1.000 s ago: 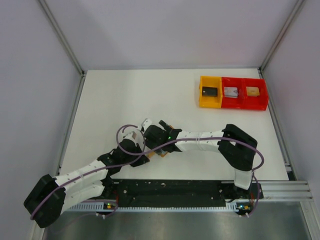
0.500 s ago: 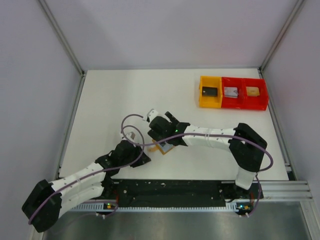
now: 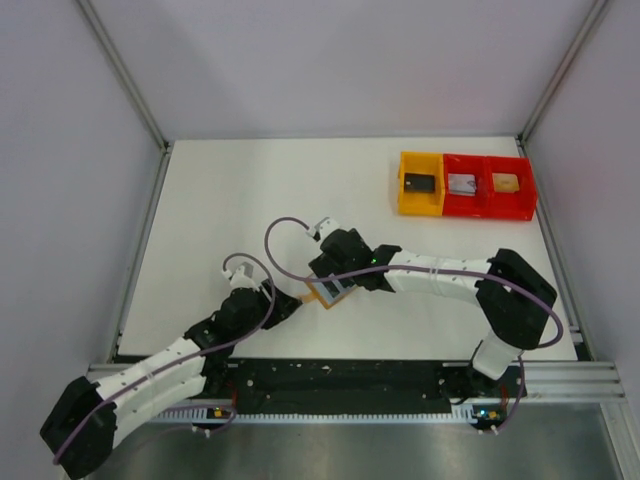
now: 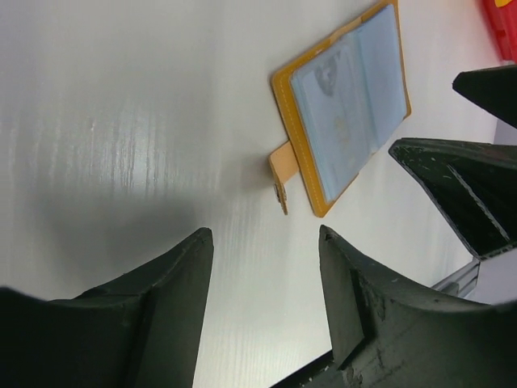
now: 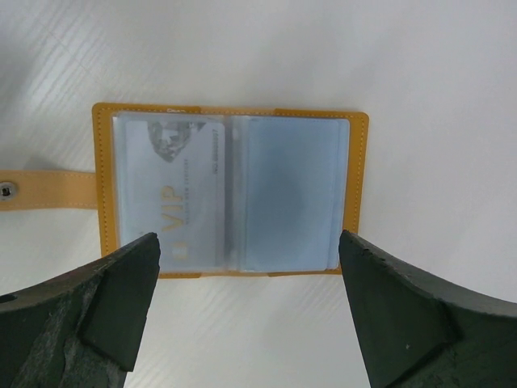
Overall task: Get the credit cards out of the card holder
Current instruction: Remove the credit card from the card holder.
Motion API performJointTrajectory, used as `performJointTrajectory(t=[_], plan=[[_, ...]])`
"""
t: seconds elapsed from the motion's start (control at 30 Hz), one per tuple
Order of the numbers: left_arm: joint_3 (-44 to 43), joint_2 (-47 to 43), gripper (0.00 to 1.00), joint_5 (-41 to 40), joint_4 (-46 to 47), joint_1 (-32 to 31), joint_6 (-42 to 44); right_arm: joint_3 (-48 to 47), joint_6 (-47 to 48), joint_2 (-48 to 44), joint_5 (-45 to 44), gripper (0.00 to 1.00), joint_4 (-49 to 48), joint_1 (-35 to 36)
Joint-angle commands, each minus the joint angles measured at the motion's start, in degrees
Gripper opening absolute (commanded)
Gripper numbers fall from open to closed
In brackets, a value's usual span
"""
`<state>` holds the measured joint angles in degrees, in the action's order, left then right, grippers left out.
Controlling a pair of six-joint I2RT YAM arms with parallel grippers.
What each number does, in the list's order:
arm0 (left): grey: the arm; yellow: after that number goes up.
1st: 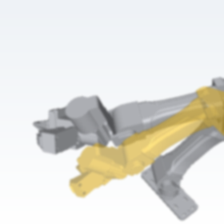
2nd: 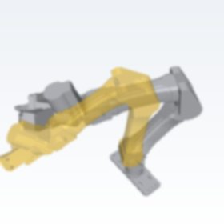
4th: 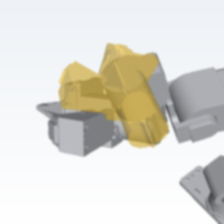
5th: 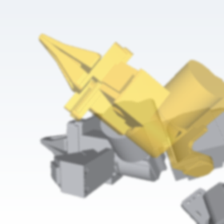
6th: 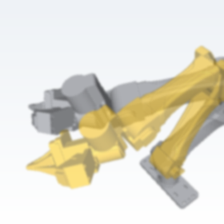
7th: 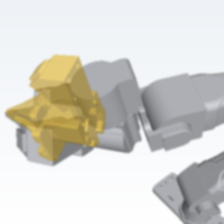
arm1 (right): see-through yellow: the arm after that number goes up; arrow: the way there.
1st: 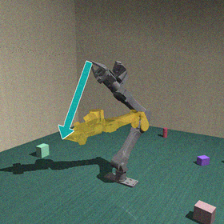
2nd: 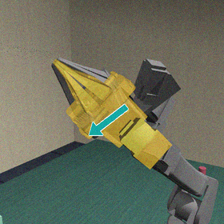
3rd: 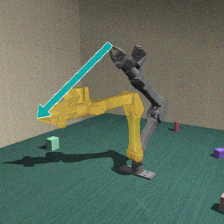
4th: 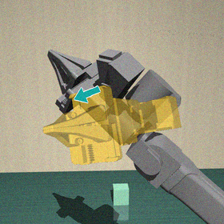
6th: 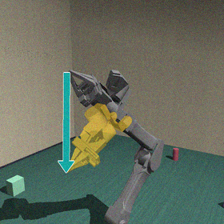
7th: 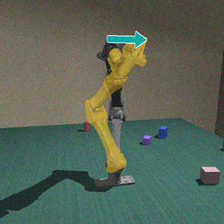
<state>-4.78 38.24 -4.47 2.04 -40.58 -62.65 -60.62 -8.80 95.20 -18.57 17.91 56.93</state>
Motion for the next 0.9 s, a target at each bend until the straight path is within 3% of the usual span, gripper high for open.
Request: performJointTrajectory(t=[0.0,0.33,0.5,0.7,0.87], plan=[[-1.2,5.9,0.58,-3.1,8.5,0.1,-0.6,-0.4,-0.9,-1.5,2.7,0.90,-4.5,-0.1],[-3.8,18.4,0.47,-0.3,18.5,0.1,-0.7,-2.4,-0.3,1.7,3.8,0.89,-5.2,0.4],[-4.5,21.0,0.29,1.4,19.1,0.1,-1.1,-3.5,0.1,3.9,4.1,0.90,-5.3,1.0],[-4.5,19.9,0.00,1.3,18.4,0.1,-0.9,-4.7,0.4,6.1,4.0,0.91,-5.2,1.7],[-4.5,18.6,0.00,1.5,16.7,0.1,-0.8,-5.9,0.8,7.6,4.4,0.91,-4.6,2.1]])
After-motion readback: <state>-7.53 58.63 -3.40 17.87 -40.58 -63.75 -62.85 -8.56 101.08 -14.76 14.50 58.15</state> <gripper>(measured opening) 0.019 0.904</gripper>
